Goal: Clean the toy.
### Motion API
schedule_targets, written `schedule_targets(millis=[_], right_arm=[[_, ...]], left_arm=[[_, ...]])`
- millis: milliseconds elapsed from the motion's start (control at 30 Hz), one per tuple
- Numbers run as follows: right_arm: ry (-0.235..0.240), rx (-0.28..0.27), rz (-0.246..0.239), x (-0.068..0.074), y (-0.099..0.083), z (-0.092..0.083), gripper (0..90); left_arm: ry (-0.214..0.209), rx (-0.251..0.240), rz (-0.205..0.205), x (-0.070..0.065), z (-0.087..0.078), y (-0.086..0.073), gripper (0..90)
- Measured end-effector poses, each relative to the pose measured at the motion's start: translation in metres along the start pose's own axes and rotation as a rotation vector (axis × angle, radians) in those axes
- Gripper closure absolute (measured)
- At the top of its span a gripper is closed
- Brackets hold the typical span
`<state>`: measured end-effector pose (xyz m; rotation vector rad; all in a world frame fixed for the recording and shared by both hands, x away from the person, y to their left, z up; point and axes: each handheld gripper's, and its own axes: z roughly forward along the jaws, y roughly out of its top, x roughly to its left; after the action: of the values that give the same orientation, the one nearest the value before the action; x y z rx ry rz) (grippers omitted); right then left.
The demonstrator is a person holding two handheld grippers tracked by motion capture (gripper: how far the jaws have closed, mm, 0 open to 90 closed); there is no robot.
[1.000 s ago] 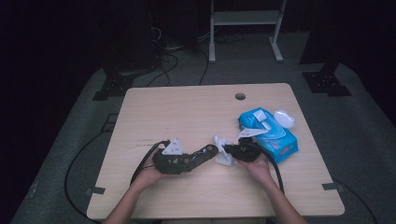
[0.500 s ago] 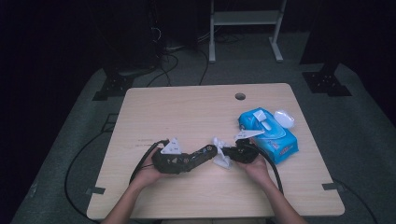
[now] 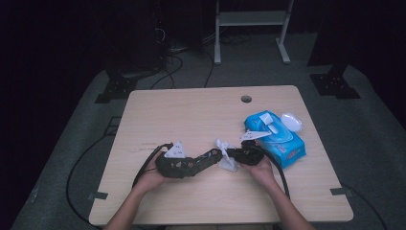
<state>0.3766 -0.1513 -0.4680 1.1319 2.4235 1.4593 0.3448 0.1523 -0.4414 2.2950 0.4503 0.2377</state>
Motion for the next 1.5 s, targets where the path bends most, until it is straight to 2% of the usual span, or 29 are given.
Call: schedule_targets(millis=[100, 233, 500, 767, 900, 1500], right_arm=[[0.000, 0.025, -0.006, 0.002, -0.006, 0.002, 86.5], [0.007, 0.030, -0.006, 0.004, -0.009, 0.003, 86.5], [0.016, 0.071, -0.038, 0.010, -0.012, 0.010, 86.5], [0.028, 0.005, -0.028, 0.012, -0.004, 0.001, 86.5], [0.025, 0.018, -0.034, 0.012, -0.005, 0.001, 86.5], [0.015, 0.010, -0.040, 0.010, -0.009, -0.009, 86.4]], left_arm=[[0.010, 0.015, -0.009, 0.002, -0.002, 0.000, 57.4], [0.012, 0.025, -0.015, 0.002, -0.002, 0.000, 56.2], [0.008, 0.040, 0.012, 0.000, 0.000, 0.007, 52.5], [0.013, 0.061, 0.021, 0.001, 0.003, 0.014, 52.8], [0.010, 0.078, 0.026, 0.000, 0.007, 0.019, 52.7], [0.031, 0.243, 0.053, -0.001, 0.039, 0.051, 53.2]])
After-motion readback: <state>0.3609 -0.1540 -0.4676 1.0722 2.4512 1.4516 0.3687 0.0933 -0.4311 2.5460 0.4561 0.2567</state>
